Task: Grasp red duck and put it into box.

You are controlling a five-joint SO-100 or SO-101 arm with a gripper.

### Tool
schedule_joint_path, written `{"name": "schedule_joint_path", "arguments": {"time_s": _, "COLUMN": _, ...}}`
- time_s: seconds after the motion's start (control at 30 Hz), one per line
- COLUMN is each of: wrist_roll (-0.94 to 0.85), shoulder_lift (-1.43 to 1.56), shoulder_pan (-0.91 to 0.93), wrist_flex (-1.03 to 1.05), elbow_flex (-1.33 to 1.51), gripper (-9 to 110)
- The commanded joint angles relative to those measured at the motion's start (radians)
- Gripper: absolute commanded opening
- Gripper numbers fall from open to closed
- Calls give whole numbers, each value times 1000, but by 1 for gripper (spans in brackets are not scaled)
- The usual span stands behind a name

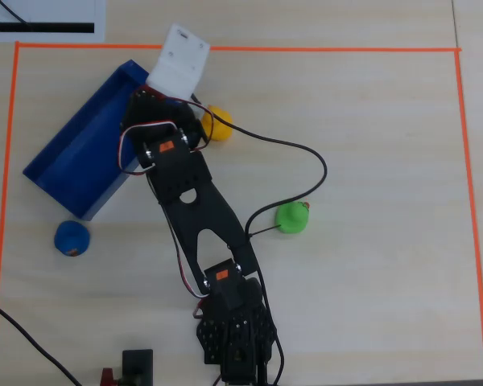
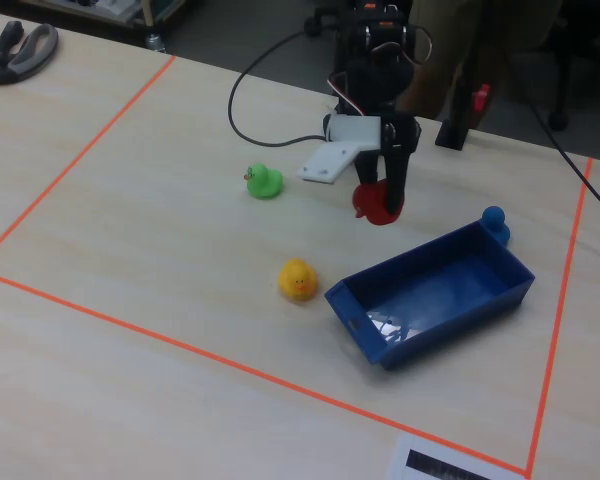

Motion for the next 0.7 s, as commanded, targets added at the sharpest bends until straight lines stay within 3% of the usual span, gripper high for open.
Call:
{"name": "schedule_joint_path", "arguments": {"time_s": 0.0, "wrist_roll": 37, "shoulder_lift": -84, "shoulder_pan": -58, "wrist_flex": -3, "elbow_flex": -84, "gripper": 0}}
{"name": "schedule_joint_path", "arguments": {"time_s": 0.5, "wrist_roll": 32, "shoulder_lift": -337, "shoulder_pan": -244, "wrist_flex": -67, "elbow_flex": -37, "gripper": 0}}
{"name": "schedule_joint_path", "arguments": {"time_s": 0.67, "wrist_roll": -14, "shoulder_lift": -351, "shoulder_pan": -252, "wrist_flex": -35, "elbow_flex": -37, "gripper": 21}}
